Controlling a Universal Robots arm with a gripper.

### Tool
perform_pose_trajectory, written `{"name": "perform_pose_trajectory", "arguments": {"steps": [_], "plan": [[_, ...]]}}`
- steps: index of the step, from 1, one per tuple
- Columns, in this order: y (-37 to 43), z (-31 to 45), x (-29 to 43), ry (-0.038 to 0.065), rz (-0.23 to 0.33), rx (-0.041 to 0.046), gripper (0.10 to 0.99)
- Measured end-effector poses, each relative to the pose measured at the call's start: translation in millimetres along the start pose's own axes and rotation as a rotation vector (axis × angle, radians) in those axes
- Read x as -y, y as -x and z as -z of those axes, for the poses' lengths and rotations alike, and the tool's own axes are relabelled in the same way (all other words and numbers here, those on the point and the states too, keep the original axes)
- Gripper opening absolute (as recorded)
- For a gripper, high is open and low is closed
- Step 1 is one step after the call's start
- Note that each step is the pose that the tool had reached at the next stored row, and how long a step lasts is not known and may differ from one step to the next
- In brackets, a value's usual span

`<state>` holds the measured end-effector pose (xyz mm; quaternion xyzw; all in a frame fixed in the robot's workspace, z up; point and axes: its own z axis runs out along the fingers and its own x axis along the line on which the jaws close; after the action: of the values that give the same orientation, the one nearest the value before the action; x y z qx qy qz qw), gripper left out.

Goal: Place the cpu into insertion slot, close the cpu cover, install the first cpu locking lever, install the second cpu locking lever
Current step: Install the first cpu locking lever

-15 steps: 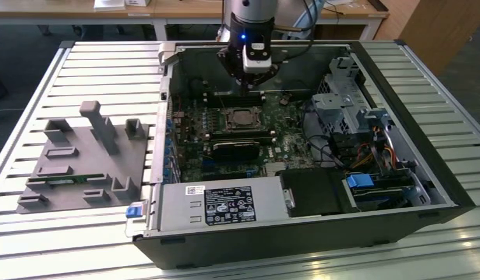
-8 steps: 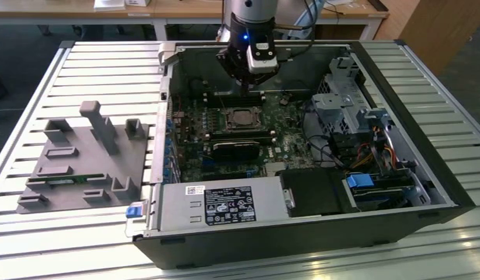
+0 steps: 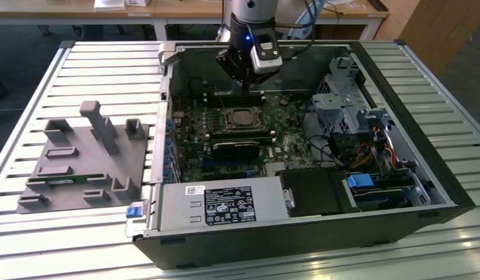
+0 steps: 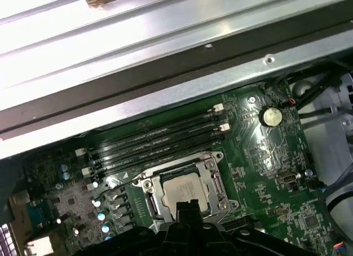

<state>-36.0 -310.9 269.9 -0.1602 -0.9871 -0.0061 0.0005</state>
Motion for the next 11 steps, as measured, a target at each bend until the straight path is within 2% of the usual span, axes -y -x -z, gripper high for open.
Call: {"name": "perform_pose_trajectory", "arguments": {"steps": [11], "plan": [[0.2,-0.8,-0.1,0.0,0.183,-0.0024,0.106]]}}
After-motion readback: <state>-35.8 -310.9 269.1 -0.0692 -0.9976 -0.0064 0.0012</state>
